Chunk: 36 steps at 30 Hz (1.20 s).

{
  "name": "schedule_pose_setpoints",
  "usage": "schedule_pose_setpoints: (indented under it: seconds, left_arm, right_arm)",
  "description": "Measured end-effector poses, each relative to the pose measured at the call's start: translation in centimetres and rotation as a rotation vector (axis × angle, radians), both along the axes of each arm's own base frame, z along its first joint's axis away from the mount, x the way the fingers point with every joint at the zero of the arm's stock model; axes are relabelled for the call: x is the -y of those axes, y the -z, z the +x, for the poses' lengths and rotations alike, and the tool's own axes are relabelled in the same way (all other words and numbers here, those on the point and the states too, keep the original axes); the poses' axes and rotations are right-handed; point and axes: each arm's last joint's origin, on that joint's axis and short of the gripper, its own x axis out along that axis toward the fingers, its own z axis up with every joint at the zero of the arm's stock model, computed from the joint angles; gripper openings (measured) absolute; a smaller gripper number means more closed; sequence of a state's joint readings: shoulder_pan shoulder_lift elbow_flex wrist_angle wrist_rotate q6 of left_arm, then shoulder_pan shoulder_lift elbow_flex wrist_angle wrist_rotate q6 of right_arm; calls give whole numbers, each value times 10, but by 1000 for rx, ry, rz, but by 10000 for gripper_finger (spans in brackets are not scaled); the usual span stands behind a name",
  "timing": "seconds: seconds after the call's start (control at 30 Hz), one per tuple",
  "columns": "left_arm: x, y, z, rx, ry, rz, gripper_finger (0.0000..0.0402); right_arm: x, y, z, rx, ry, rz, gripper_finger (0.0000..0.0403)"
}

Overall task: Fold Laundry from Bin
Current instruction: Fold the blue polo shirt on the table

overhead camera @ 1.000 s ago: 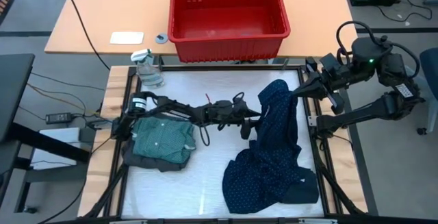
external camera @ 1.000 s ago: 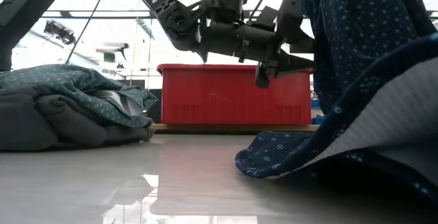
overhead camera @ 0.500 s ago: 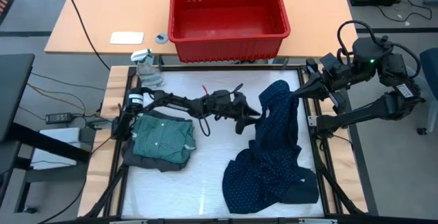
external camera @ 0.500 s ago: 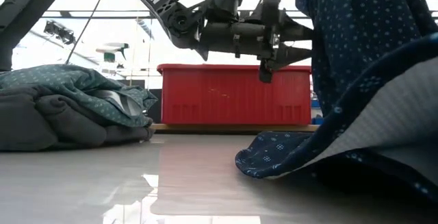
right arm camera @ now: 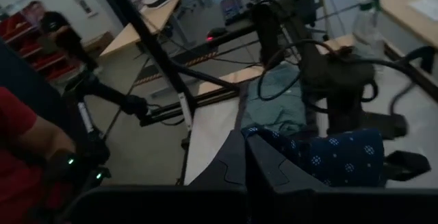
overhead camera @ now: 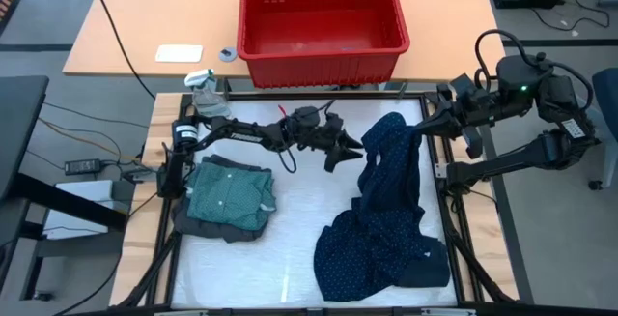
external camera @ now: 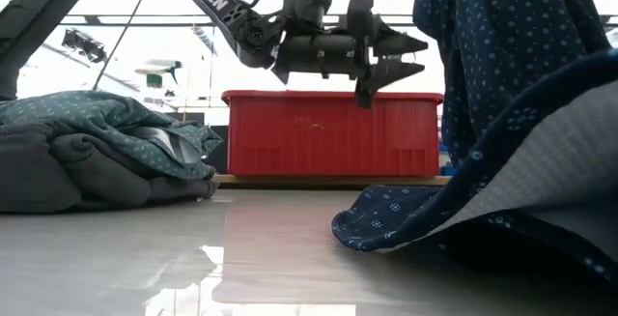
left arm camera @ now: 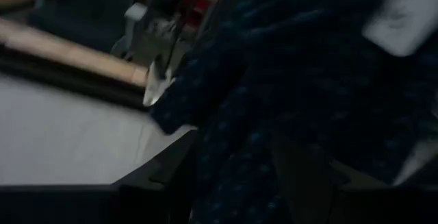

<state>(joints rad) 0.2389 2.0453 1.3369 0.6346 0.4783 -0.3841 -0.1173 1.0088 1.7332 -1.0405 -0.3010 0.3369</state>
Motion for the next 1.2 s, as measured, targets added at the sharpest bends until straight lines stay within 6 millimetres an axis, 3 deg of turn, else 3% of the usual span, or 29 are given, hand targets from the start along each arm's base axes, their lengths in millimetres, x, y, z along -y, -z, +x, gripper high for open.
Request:
schedule_pose_setpoints:
  seconds: [0.27, 0.5, 0.67, 0.87, 1.0, 1.2]
  left_arm:
    - [9, 14, 6, 24, 77, 122, 188]
    - [11, 22, 12, 50, -58, 152, 188]
    - [9, 30, 25, 53, -12, 121, 188]
    - [10, 15, 40, 108, 61, 109, 181]
    - [10, 12, 41, 118, 99, 120, 140]
    - [14, 19, 40, 59, 167, 87, 35]
  right_arm:
    - [4, -2, 2, 16, 65, -12, 1]
    - [6, -3, 6, 35, 77, -13, 1]
    - [7, -6, 10, 67, 75, -16, 1]
    - [7, -5, 14, 57, 77, -1, 1]
    - [7, -5, 14, 60, 73, -21, 1]
    - [8, -6, 9, 69, 102, -73, 1]
